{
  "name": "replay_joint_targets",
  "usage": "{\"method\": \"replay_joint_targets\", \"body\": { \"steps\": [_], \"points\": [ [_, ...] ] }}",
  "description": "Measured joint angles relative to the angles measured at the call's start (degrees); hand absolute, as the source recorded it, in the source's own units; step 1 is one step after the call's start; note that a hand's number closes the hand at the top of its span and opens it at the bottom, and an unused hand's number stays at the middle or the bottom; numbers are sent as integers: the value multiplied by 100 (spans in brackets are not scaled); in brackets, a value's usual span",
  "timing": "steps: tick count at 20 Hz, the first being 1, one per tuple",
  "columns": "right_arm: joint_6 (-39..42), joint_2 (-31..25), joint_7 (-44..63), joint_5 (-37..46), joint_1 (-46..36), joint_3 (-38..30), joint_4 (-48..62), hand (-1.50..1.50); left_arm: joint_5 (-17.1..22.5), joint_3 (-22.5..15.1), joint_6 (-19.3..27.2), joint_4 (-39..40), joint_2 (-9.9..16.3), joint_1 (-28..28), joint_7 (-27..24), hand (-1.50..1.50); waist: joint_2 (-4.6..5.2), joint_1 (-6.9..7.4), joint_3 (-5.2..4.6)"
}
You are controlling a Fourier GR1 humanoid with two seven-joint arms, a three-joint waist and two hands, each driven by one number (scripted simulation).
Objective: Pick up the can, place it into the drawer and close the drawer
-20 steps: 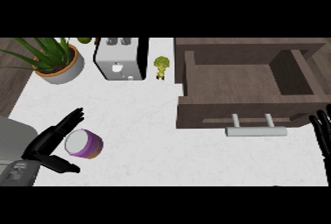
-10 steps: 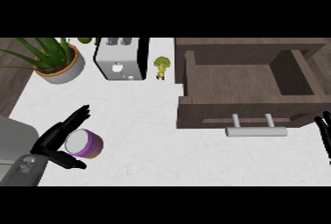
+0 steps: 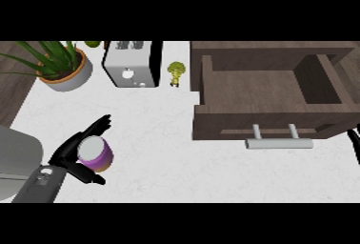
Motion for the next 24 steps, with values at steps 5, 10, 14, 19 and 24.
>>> {"method": "replay_joint_targets", "body": {
  "steps": [5,10,14,19,24],
  "points": [
    [13,35,-16,-3,16,-6,-23,-150,40,-90,-29,-66,-123,-37,38,150,-4,11,2],
    [73,108,-61,-34,221,18,-175,-150,136,-188,-108,-274,-251,44,57,150,-11,14,7],
    [-6,166,-41,40,117,46,-126,-150,305,-241,-279,-478,-362,79,292,150,-9,28,5],
    [123,148,-213,-58,340,-84,-153,-150,618,-244,-473,-980,-442,197,681,150,-20,43,6],
    [103,179,-186,-86,372,-110,-226,-150,1304,688,653,-1028,-666,170,1043,150,-25,96,8]
  ]
}}
